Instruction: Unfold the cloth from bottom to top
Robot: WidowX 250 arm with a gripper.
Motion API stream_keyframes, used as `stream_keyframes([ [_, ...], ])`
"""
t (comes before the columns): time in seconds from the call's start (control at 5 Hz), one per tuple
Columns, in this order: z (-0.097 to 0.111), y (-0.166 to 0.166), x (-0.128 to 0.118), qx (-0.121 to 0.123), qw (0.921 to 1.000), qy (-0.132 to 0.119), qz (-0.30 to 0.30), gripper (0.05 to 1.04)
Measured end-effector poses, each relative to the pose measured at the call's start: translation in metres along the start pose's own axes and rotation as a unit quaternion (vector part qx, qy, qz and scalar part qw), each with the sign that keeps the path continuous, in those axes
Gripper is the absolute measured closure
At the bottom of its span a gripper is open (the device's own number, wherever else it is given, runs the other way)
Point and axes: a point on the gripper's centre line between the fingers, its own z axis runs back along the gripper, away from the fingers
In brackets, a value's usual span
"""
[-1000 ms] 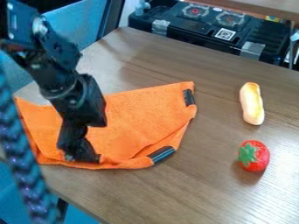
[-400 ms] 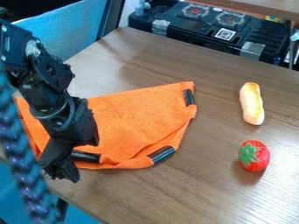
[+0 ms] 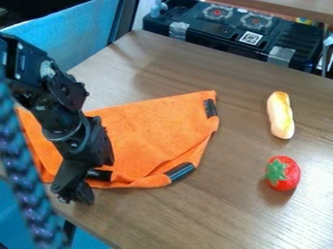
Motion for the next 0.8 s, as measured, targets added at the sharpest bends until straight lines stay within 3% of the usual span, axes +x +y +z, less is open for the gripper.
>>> stream_keyframes([
  [0.2,-0.0058,0.0119,-0.0026,0.018,0.9997,-0.004,0.017,0.417],
  [0.4,-0.0079,0.0142,-0.0041,0.007,0.9999,-0.007,0.012,0.72],
  [0.6,-0.0077,0.0131,-0.0037,-0.001,0.9999,-0.009,0.009,0.872],
  [0.8,-0.0078,0.0157,-0.0051,-0.003,0.9999,-0.005,0.012,0.642],
])
